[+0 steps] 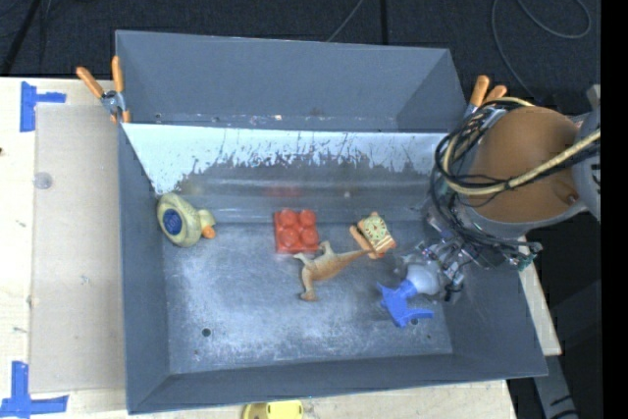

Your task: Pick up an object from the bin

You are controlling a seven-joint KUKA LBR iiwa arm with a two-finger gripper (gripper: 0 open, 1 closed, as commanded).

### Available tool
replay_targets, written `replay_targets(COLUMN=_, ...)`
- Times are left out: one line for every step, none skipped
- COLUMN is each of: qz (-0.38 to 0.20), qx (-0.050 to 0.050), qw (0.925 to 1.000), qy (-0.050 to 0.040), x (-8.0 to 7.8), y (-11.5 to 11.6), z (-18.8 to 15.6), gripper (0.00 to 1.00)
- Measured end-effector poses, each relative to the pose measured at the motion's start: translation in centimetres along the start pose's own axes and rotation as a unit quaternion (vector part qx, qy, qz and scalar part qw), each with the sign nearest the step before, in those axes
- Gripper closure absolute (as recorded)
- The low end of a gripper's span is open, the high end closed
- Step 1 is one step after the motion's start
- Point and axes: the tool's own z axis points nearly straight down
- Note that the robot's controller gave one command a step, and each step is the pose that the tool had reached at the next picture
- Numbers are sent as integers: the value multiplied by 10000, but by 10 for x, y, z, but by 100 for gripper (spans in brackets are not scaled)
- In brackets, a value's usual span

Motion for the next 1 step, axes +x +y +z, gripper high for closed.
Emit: replay_targets(qz=2, qx=1, qw=10000, qy=-2, x=0, y=0, z=-7, gripper=100)
